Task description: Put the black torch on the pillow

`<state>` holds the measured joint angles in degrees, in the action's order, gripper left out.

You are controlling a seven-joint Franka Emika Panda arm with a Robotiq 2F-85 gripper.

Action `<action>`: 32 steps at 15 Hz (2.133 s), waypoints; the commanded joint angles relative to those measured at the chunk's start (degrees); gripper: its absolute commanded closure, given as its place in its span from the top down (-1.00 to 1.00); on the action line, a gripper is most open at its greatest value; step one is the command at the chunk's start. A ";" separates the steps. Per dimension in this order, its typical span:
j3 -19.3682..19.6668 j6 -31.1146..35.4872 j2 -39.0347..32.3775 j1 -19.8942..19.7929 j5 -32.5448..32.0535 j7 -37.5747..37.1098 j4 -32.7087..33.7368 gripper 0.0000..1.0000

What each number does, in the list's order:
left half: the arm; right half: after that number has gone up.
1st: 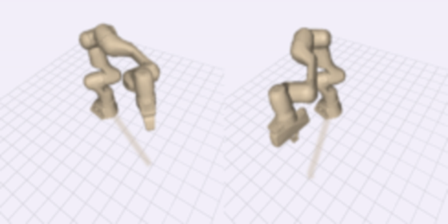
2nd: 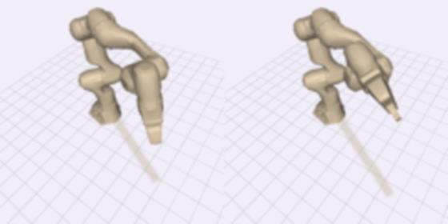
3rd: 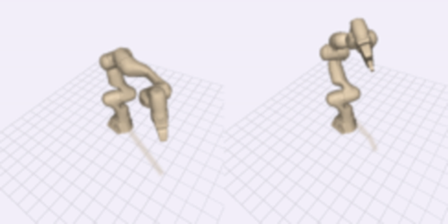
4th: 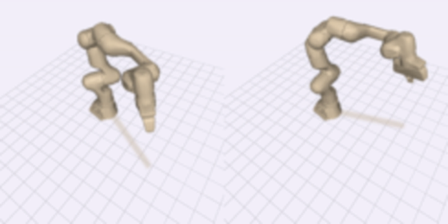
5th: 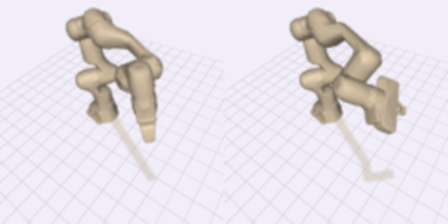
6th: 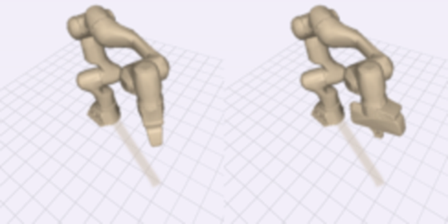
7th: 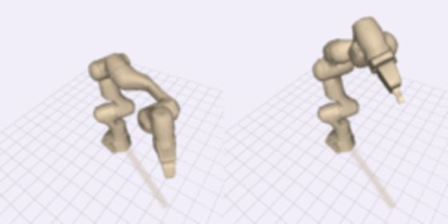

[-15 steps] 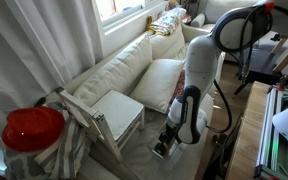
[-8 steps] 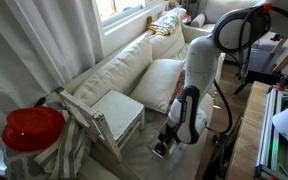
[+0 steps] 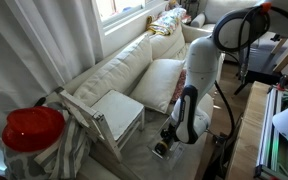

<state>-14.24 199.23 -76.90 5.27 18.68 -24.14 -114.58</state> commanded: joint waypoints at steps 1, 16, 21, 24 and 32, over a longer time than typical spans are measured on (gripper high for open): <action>-3.37 5.25 -3.77 -4.48 0.61 -1.80 1.27 1.00; -7.35 9.45 -10.39 -10.08 -2.66 -12.68 5.96 0.79; -6.98 8.92 -8.16 -12.16 -10.11 -25.57 2.65 0.13; -6.27 9.07 -8.26 -12.89 -14.76 -31.78 2.05 -0.35; -4.25 9.38 -8.41 -12.74 -19.81 -36.72 2.18 -0.54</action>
<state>-19.22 207.49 -84.99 -6.89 0.16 -61.34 -111.59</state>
